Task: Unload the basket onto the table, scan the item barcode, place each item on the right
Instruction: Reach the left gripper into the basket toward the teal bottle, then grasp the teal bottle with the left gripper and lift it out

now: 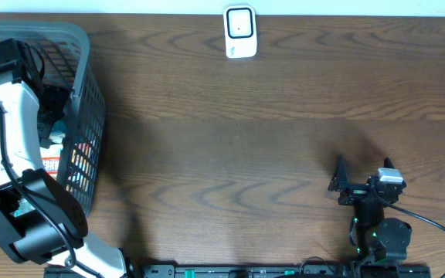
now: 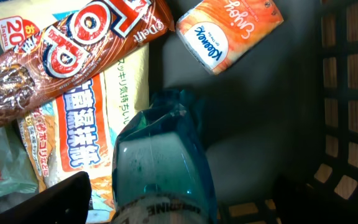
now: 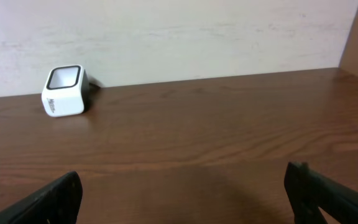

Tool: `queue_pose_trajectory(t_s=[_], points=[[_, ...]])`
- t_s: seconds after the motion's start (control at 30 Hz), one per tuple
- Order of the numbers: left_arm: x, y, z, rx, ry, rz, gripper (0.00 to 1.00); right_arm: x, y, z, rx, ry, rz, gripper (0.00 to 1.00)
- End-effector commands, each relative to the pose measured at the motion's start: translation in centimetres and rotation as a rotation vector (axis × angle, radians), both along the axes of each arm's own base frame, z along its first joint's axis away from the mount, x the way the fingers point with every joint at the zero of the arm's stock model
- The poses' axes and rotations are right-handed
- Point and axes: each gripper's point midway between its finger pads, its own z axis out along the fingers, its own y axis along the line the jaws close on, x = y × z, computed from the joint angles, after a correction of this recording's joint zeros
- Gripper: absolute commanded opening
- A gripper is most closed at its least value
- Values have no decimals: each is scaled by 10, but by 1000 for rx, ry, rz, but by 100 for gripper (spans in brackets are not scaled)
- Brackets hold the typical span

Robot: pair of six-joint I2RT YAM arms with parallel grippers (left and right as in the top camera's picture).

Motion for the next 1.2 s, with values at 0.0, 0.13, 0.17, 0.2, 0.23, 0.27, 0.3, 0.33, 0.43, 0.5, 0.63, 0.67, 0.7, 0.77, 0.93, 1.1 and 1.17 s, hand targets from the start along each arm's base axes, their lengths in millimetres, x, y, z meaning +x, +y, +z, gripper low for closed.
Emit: queue_pose_trajectory(t_s=[0.0, 0.13, 0.17, 0.2, 0.23, 0.27, 0.3, 0.33, 0.43, 0.5, 0.63, 0.67, 0.7, 0.77, 0.93, 1.1, 1.17], points=[[-5, 4, -18, -4, 57, 11, 92, 0, -3, 0, -12, -2, -12, 99], [-5, 4, -32, -18, 92, 10, 89, 0, -3, 0, -12, -2, -12, 99], [-5, 4, -35, -21, 100, 9, 85, 0, -3, 0, -12, -2, -12, 99], [-5, 4, -37, -23, 105, 1, 80, 0, -3, 0, -12, -2, -12, 99], [-5, 4, -38, -23, 109, -4, 73, 0, -3, 0, -12, -1, -12, 99], [-5, 4, -38, -22, 111, -11, 67, 0, -3, 0, -12, -1, -12, 99], [-5, 4, -37, -21, 109, -16, 61, 0, -3, 0, -12, -1, -12, 99], [-5, 4, -35, -18, 107, -23, 56, 0, -3, 0, -12, -1, -12, 99], [-3, 5, -25, -5, 87, -48, 38, 0, -3, 0, -12, -1, -12, 99], [-3, 5, -15, 8, 66, -62, 34, 0, -3, 0, -12, -1, -12, 99], [-1, 6, 17, 48, -14, -72, 28, 0, -3, 0, -12, -1, -12, 99], [0, 6, 27, 60, -39, -74, 27, 0, -3, 0, -12, -1, -12, 99], [1, 6, 39, 75, -70, -73, 27, 0, -3, 0, -12, -1, -12, 99], [0, 6, 64, 105, -137, -72, 27, 0, -3, 0, -12, -1, -12, 99], [-9, 0, 134, 187, -342, -72, 27, 0, -3, 0, -12, -1, -12, 99], [-20, -24, 209, 214, -615, -124, 27, 0, -3, 0, -12, -2, -12, 99], [-24, -41, 236, 199, -727, -171, 27, 0, -3, 0, -12, -2, -12, 99]])
